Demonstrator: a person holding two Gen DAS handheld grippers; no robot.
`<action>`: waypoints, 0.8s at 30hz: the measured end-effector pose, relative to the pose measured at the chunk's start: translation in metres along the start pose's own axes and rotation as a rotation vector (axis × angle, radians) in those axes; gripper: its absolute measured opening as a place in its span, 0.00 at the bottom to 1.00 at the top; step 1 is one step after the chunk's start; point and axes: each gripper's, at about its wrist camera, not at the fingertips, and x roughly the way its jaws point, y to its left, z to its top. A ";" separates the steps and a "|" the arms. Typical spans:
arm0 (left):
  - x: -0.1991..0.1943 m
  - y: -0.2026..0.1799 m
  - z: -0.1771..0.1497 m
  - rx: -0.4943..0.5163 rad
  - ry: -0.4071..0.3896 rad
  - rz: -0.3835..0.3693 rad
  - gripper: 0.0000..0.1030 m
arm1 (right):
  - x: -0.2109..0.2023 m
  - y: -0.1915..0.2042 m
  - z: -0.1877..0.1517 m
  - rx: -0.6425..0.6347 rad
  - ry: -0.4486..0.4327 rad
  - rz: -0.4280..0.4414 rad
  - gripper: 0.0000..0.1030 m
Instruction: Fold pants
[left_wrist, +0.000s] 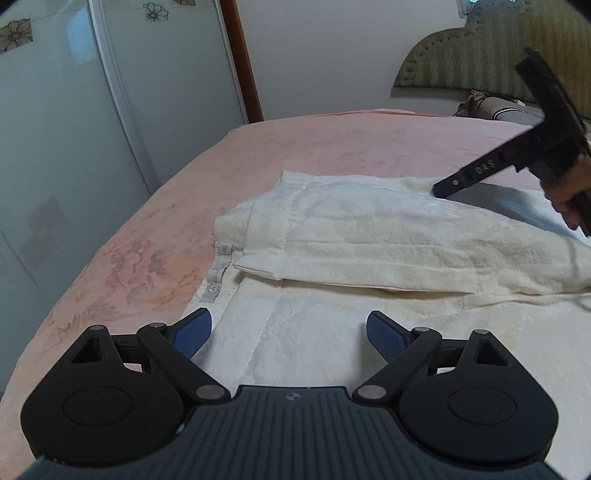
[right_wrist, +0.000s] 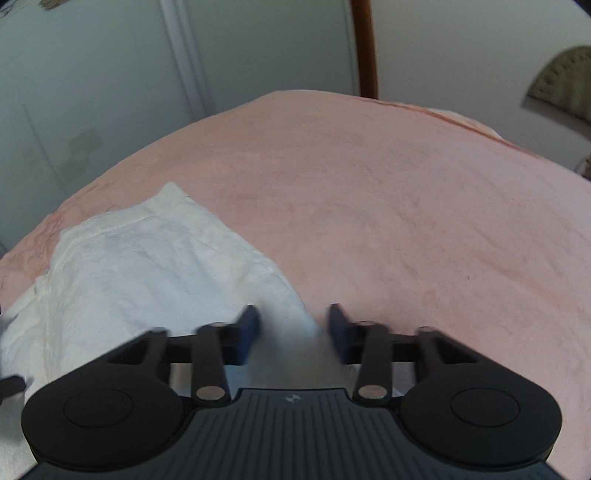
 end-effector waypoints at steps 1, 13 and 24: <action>0.001 0.003 0.002 -0.017 0.005 -0.006 0.90 | -0.002 0.005 0.000 -0.028 -0.015 -0.004 0.16; -0.007 0.037 0.031 -0.243 0.026 -0.131 0.91 | -0.054 0.121 -0.042 -0.557 -0.180 -0.361 0.13; -0.029 0.042 0.037 -0.353 0.025 -0.259 0.91 | -0.101 0.190 -0.108 -0.848 -0.271 -0.494 0.12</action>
